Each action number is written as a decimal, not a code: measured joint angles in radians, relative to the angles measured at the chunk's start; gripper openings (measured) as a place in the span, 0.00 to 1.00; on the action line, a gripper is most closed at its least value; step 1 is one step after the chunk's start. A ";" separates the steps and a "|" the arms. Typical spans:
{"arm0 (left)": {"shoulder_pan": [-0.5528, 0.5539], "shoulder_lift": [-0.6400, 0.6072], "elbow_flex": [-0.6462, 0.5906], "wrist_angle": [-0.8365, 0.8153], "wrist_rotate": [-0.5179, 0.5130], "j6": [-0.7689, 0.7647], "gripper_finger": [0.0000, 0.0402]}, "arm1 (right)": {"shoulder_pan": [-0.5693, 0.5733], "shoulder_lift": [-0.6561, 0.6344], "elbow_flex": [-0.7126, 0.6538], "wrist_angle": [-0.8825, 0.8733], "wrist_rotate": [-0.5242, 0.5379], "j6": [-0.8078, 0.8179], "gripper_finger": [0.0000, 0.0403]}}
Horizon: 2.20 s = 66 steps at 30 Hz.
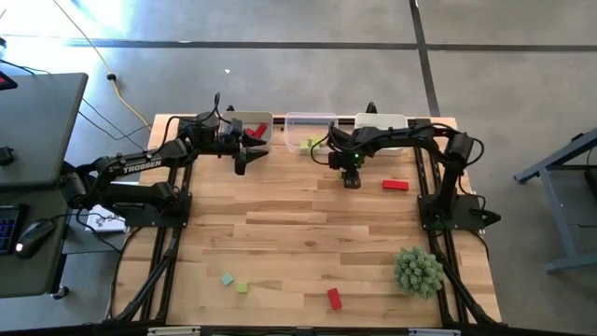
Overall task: Sort & place blocks by color
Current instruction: Put the green block into the transparent bin
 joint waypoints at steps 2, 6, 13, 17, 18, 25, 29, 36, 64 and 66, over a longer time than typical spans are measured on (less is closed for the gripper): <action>0.000 0.000 0.000 0.000 0.000 0.000 0.49 | 0.000 0.008 0.004 -0.013 -0.015 0.000 0.46; 0.000 0.000 0.000 0.000 0.000 -0.002 0.49 | 0.007 0.014 0.005 -0.016 -0.011 0.003 0.41; 0.000 0.000 0.000 0.000 0.000 -0.002 0.49 | 0.007 0.015 0.007 -0.013 -0.017 0.039 0.24; 0.000 0.000 0.000 0.000 -0.001 -0.010 0.49 | 0.006 0.022 0.043 -0.041 -0.038 0.053 0.24; 0.000 0.000 0.000 0.000 -0.001 -0.010 0.49 | 0.006 0.024 0.057 -0.055 -0.045 0.052 0.24; 0.000 0.000 0.000 0.000 -0.003 -0.032 0.49 | 0.000 0.023 0.202 -0.162 -0.105 0.048 0.24; 0.000 0.000 0.000 0.000 -0.004 -0.037 0.49 | -0.007 0.023 0.285 -0.217 -0.093 0.026 0.24; 0.000 0.000 0.000 -0.025 -0.047 -0.056 0.49 | -0.049 0.022 0.414 -0.149 -0.103 -0.008 0.24; -0.026 -0.004 0.000 -0.102 -0.112 -0.174 0.49 | -0.097 0.088 0.314 0.288 0.036 0.331 0.25; -0.032 -0.004 0.000 -0.102 -0.112 -0.153 0.49 | -0.093 0.088 0.314 0.294 0.055 0.348 0.33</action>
